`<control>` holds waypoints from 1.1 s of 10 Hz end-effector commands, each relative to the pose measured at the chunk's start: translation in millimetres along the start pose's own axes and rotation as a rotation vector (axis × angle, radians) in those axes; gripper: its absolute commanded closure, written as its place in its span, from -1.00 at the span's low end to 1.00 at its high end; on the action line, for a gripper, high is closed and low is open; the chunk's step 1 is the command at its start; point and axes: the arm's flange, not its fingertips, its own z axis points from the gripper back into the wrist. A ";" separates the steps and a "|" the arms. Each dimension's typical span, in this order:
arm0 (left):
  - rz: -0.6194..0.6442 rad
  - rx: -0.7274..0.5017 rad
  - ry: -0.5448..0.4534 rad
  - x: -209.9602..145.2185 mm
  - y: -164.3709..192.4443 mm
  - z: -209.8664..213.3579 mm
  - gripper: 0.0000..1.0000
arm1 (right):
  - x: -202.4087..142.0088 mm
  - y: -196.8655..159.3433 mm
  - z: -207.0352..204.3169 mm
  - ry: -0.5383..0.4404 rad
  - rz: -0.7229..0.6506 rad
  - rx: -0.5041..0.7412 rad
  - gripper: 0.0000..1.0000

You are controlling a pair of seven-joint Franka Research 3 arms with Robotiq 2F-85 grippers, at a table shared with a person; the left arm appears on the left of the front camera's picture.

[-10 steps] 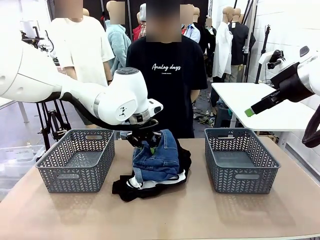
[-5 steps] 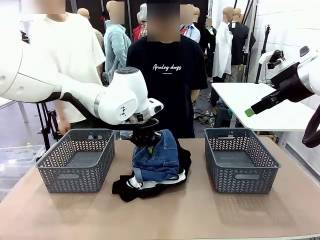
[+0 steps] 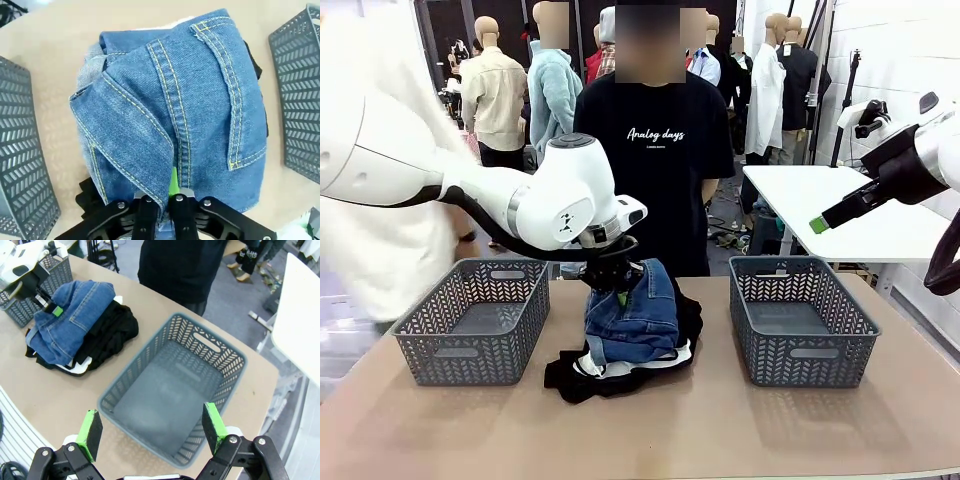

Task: Sort the tops and bottoms.
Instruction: Lift clothes from the center of the table with your left hand.

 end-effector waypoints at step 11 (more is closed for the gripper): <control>-0.164 0.045 -0.443 -7.0 -62.4 301.7 1.00 | -1.9 1.9 -3.0 -0.003 -0.004 0.004 -1.00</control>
